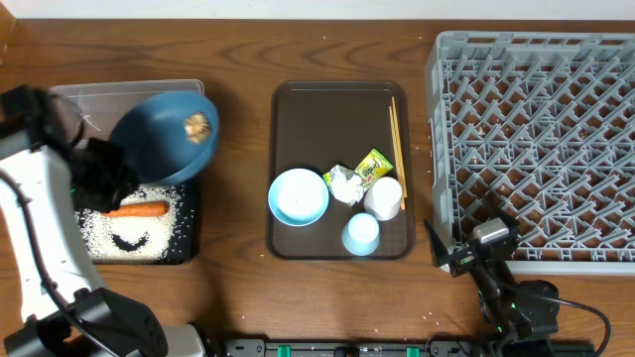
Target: Sort waste into correct bins and load items into the dishwasher rack
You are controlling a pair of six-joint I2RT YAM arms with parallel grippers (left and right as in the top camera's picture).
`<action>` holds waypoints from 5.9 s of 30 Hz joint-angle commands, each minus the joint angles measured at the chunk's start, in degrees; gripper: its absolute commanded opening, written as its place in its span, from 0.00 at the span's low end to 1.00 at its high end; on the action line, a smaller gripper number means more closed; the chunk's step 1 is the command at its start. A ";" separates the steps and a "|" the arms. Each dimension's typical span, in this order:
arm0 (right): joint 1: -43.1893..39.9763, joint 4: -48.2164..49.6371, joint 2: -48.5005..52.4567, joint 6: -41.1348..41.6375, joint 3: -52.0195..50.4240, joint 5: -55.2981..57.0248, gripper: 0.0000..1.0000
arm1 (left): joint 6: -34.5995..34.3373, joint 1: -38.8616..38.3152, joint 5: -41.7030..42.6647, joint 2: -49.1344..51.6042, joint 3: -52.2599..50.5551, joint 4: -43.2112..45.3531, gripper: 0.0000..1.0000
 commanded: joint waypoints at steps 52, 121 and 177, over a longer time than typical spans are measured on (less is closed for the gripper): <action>-0.26 -0.24 0.02 -0.39 -0.07 -0.09 0.99 | 28.06 35.45 45.27 -2.23 -45.44 4.39 0.06; -0.26 -0.24 0.02 -0.39 -0.07 -0.11 0.99 | -5.31 33.75 58.53 -2.14 -45.44 58.25 0.06; -0.26 -0.24 0.02 -0.39 -0.07 -0.09 0.99 | 6.60 19.19 -22.53 -25.07 -29.92 28.33 0.06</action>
